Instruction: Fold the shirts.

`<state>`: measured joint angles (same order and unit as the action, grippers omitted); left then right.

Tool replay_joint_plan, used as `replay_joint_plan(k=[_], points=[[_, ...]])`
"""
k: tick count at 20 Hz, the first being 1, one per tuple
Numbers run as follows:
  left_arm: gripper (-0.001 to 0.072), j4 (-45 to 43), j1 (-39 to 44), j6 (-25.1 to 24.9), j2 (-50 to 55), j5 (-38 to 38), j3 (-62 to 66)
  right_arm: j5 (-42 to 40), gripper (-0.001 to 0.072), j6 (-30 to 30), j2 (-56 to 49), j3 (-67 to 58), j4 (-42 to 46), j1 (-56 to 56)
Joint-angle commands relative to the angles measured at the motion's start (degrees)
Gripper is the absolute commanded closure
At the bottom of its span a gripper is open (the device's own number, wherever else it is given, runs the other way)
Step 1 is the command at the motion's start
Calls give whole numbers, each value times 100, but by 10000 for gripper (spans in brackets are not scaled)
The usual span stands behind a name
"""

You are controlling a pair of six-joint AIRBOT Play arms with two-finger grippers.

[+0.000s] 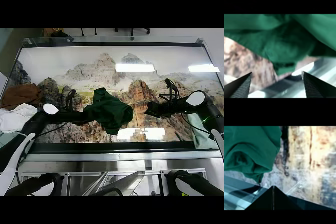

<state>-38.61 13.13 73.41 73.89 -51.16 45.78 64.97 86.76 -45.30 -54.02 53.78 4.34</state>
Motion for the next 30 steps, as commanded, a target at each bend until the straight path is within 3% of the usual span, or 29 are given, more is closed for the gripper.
replay_joint_plan(k=[1, 3, 6, 7, 8, 10, 11, 12, 13, 15, 20, 23, 25, 27, 30], points=[[12, 901, 286, -551, 614, 885, -243, -114, 690, 2, -42, 2, 0, 4], [12, 1338, 326, -901, 922, 1080, -164, -101, 687, 2, -107, 4, -2, 4], [14, 1287, 297, -957, 1335, 1080, 341, -35, 675, 2, -308, 138, -33, 26], [66, 1281, 302, -957, 1456, 1062, 540, -31, 519, 0, -391, 284, -157, 92], [168, 1270, 302, -962, 1547, 1060, 719, -101, 308, -101, -479, 485, -356, 229], [181, 1261, 302, -1003, 1659, 938, 977, -643, 288, -487, -664, 855, -885, 699], [271, 1261, 302, -1025, 1714, 811, 1082, -1058, 287, -710, -817, 962, -1132, 1040], [595, 1257, 286, -1102, 1746, 684, 1134, -1464, 286, -798, -1036, 977, -1266, 1399], [690, 1279, 249, -1263, 1742, 601, 1143, -1843, 279, -798, -1261, 975, -1360, 1700], [690, 1266, 216, -1255, 1742, 426, 1141, -2428, 272, -901, -1751, 973, -1672, 2155], [690, 1274, 35, -1259, 1742, 94, 1139, -3200, 273, -2371, -2352, 973, -3644, 2629], [690, 1272, 35, -1298, 1742, 52, 1139, -3442, 288, -2708, -2371, 973, -4094, 2629], [690, 1274, 35, -1296, 1742, 52, 1141, -3451, 617, -2765, -2365, 973, -4103, 2629], [690, 1283, -4, -1298, 1707, 26, 1141, -3292, 691, -2763, -2258, 970, -4100, 2623], [691, 1285, -439, -1342, 1104, -20, 1154, -2669, 692, -2618, -1515, 970, -3939, 2267]])
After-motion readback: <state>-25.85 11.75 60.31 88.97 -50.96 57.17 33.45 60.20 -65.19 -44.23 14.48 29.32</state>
